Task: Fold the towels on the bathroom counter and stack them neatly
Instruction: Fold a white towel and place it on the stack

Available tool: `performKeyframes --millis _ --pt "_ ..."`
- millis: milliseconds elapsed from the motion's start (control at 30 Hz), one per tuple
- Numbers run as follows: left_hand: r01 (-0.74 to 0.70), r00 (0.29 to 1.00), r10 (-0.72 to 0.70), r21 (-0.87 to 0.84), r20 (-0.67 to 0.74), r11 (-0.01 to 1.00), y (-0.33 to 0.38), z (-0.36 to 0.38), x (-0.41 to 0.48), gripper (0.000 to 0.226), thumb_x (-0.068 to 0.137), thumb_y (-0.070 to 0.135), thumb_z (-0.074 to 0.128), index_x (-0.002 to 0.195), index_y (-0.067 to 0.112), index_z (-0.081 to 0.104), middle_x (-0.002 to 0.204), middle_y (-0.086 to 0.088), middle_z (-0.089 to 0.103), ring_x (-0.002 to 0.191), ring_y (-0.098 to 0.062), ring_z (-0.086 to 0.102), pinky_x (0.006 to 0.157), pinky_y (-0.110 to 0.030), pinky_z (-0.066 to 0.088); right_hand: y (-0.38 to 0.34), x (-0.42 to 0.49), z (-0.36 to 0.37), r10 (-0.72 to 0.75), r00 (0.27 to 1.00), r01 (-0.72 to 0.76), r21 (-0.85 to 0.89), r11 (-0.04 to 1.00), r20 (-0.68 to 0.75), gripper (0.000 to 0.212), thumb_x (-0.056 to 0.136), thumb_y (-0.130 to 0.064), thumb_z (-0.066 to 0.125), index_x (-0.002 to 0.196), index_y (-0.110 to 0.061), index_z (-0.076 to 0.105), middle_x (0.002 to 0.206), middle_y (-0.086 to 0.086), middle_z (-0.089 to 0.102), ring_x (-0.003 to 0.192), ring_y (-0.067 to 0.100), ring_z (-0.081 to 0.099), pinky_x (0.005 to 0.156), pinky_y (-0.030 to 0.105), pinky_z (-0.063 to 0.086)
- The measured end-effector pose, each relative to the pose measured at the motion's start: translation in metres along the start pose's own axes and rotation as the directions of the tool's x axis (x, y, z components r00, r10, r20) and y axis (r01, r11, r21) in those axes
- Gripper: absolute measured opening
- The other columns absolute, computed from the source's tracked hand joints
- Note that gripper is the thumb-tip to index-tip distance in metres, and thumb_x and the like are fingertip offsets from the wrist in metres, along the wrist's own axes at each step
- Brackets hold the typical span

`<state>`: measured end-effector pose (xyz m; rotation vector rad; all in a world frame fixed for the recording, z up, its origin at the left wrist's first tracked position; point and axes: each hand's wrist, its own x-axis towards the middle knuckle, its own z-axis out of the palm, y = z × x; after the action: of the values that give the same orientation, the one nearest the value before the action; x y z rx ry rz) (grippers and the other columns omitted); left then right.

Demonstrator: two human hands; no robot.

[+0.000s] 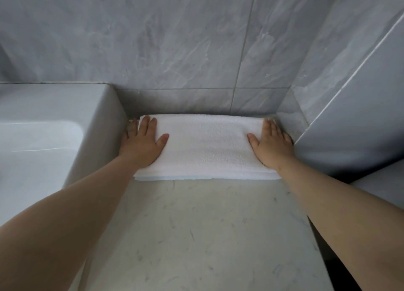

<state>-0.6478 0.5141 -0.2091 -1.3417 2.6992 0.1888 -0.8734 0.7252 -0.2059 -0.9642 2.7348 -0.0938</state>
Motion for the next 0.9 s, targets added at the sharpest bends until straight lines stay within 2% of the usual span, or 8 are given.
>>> performKeyframes --millis 100,200,333,433,500,700,900 --pt "0.018 1.0 -0.019 0.034 0.025 0.999 0.006 -0.005 -0.004 0.063 0.098 0.05 0.015 0.151 0.019 0.002 0.159 0.0 -0.005 0.145 -0.027 -0.007 0.117 -0.046 0.005 -0.007 -0.006 -0.004 0.079 0.997 -0.079 -0.016 0.997 0.017 0.074 0.098 -0.053 0.018 0.15 -0.005 -0.002 0.159 0.012 0.0 0.146 0.025 0.006 0.117 0.037 0.008" --pt "0.035 0.999 -0.036 0.031 0.023 0.999 0.011 -0.013 -0.013 0.056 0.1 0.042 0.02 0.15 0.018 0.01 0.159 -0.001 0.003 0.146 -0.026 -0.005 0.116 -0.045 0.01 -0.019 -0.02 -0.016 0.111 0.994 -0.11 -0.076 0.991 0.006 0.067 0.099 -0.046 0.025 0.15 -0.007 0.006 0.158 0.016 0.005 0.144 0.032 0.01 0.116 0.041 0.012" --pt "-0.009 0.999 0.009 -0.005 -0.037 1.0 0.017 -0.041 -0.037 0.052 0.097 0.035 0.037 0.145 0.019 0.026 0.155 -0.003 0.02 0.146 -0.024 0.004 0.114 -0.042 0.018 -0.048 -0.045 -0.042 -0.115 0.989 0.107 -0.08 0.991 -0.096 0.06 0.097 -0.043 0.036 0.148 -0.017 0.017 0.157 0.01 0.013 0.143 0.028 0.016 0.113 0.041 0.018" --pt "-0.048 0.978 0.051 0.017 -0.203 0.999 0.019 -0.077 -0.065 0.049 0.095 0.034 0.043 0.142 0.021 0.035 0.149 -0.001 0.032 0.141 -0.023 0.018 0.109 -0.038 0.024 -0.074 -0.07 -0.072 -0.221 0.949 0.222 -0.022 0.975 -0.226 0.056 0.094 -0.042 0.045 0.141 -0.015 0.032 0.148 0.006 0.034 0.136 0.026 0.03 0.106 0.039 0.027" --pt "-0.068 0.95 0.072 0.023 -0.304 0.997 0.017 -0.104 -0.085 0.046 0.094 0.032 0.044 0.139 0.021 0.039 0.144 -0.001 0.039 0.137 -0.023 0.026 0.106 -0.037 0.026 -0.09 -0.092 -0.094 -0.28 0.918 0.289 -0.008 0.957 -0.282 0.054 0.092 -0.042 0.047 0.138 -0.016 0.036 0.142 0.004 0.04 0.13 0.027 0.036 0.102 0.038 0.03" --pt "-0.071 0.879 0.087 0.051 -0.468 0.996 -0.001 -0.17 -0.152 0.051 0.09 0.031 0.049 0.139 0.028 0.037 0.142 0.003 0.042 0.131 -0.023 0.035 0.104 -0.035 0.027 -0.133 -0.165 -0.148 -0.423 0.809 0.457 -0.016 0.889 -0.409 0.054 0.089 -0.042 0.049 0.138 -0.022 0.036 0.138 0.003 0.042 0.126 0.028 0.04 0.099 0.038 0.031" --pt "0.014 0.808 0.05 0.103 -0.587 0.995 -0.045 -0.218 -0.23 0.048 0.092 0.04 0.047 0.138 0.027 0.039 0.142 0.004 0.042 0.131 -0.023 0.034 0.105 -0.036 0.025 -0.186 -0.237 -0.18 -0.565 0.67 0.616 -0.064 0.785 -0.482 0.055 0.091 -0.044 0.047 0.139 -0.022 0.034 0.141 0.002 0.041 0.126 0.027 0.039 0.098 0.038 0.031"
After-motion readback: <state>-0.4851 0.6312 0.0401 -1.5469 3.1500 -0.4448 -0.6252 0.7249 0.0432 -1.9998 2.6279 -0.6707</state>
